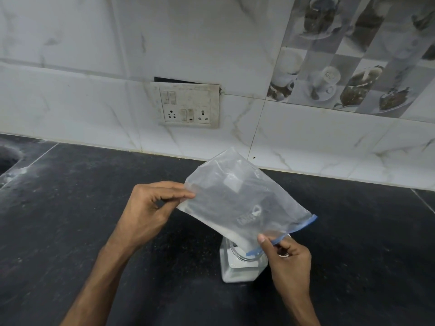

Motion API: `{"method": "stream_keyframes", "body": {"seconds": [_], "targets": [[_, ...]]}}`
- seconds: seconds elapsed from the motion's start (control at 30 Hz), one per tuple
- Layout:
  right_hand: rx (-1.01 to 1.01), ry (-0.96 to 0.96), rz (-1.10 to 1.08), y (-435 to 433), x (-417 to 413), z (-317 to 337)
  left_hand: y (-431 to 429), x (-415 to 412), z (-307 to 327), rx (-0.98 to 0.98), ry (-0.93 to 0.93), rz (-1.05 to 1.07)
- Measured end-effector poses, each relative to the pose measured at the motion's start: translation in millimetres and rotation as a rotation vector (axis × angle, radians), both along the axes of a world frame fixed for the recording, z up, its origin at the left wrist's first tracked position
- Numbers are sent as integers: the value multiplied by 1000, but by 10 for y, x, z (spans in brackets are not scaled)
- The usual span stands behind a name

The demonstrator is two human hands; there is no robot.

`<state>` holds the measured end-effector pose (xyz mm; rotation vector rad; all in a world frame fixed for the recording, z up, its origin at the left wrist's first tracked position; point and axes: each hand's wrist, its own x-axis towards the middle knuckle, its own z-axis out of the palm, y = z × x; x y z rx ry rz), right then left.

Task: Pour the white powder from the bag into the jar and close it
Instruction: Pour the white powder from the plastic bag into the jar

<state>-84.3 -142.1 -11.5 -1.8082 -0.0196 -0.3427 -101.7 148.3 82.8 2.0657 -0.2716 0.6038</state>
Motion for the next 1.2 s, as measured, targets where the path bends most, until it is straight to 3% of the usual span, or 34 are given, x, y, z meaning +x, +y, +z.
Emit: {"method": "stream_keyframes", "body": {"seconds": [1.2], "targets": [[-25, -17, 22, 46, -2, -19, 8, -14, -79, -59, 24, 42]]}}
